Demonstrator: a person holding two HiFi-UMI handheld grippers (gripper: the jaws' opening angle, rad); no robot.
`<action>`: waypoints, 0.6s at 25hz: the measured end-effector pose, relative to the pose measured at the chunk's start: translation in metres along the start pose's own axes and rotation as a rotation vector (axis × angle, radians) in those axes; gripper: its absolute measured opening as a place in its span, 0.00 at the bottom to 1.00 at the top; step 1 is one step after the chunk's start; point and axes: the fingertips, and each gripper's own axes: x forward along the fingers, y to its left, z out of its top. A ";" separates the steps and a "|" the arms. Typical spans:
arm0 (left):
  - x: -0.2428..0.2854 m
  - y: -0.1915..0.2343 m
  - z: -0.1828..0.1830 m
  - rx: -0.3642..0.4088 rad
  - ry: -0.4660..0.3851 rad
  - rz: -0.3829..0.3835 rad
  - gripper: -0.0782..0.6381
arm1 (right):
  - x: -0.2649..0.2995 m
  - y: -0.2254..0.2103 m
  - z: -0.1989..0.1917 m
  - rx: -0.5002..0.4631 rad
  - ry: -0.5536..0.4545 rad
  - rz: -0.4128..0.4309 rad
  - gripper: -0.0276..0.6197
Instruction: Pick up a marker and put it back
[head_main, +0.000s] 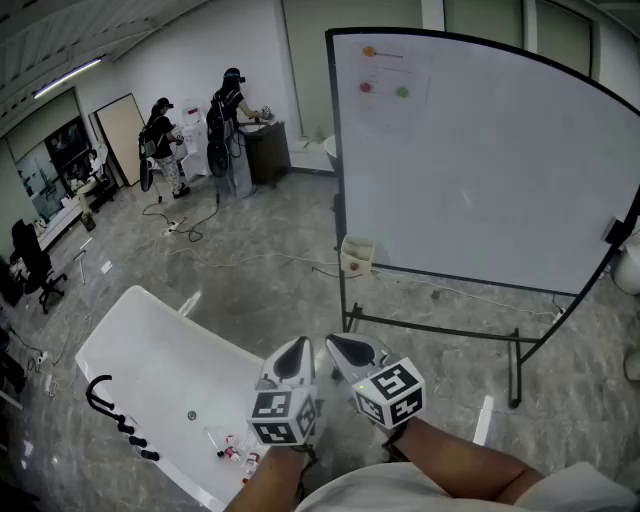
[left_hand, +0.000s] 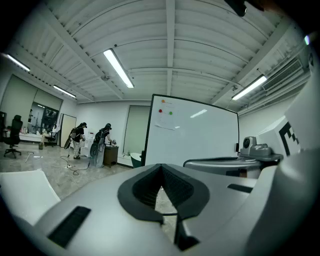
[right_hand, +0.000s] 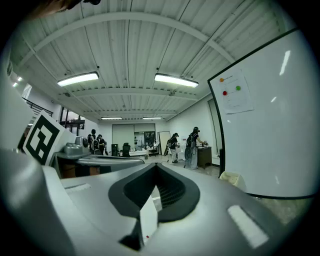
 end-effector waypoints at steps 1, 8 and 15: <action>0.001 0.000 -0.001 -0.001 0.001 0.000 0.11 | 0.000 -0.002 0.000 -0.001 0.000 -0.002 0.05; 0.003 0.000 -0.005 -0.007 0.008 -0.005 0.11 | 0.000 -0.006 -0.002 0.033 -0.013 -0.004 0.05; 0.020 0.006 -0.014 -0.019 0.026 -0.016 0.11 | 0.008 -0.018 -0.009 0.037 -0.001 -0.011 0.05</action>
